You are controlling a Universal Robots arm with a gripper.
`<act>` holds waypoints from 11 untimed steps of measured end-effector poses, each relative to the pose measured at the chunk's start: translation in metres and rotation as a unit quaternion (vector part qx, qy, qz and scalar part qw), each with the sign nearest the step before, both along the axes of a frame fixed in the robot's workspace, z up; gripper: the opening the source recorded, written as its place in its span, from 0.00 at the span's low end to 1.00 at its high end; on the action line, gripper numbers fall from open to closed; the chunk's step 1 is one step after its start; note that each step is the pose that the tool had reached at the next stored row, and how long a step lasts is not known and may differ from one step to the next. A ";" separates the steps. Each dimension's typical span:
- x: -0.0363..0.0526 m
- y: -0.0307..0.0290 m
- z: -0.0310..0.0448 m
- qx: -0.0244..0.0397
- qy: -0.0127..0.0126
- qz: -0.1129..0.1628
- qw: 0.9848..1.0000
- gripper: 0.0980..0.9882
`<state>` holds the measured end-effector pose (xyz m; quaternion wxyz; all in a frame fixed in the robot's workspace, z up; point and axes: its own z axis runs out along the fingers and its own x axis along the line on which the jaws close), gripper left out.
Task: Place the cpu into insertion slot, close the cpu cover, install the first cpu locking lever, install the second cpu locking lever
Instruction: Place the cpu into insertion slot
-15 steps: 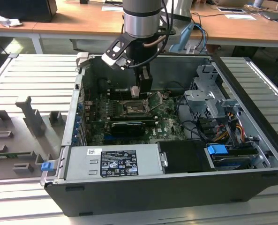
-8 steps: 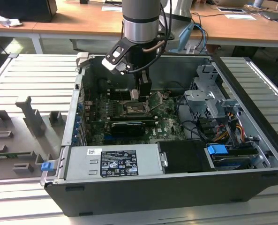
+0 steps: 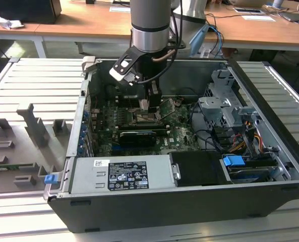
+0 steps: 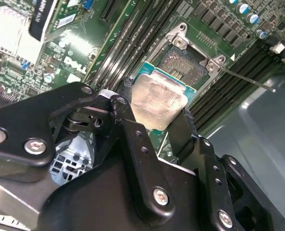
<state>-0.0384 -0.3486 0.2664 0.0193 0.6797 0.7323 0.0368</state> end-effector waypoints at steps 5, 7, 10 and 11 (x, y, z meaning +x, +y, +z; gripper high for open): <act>-0.0011 0.0047 -0.0117 0.000 0.000 -0.014 1.000 0.49; -0.0022 0.0062 -0.0152 0.000 0.000 -0.014 1.000 0.49; -0.0043 0.0085 -0.0209 0.001 0.000 -0.014 1.000 0.49; -0.0045 0.0094 -0.0224 0.001 0.000 -0.014 1.000 0.49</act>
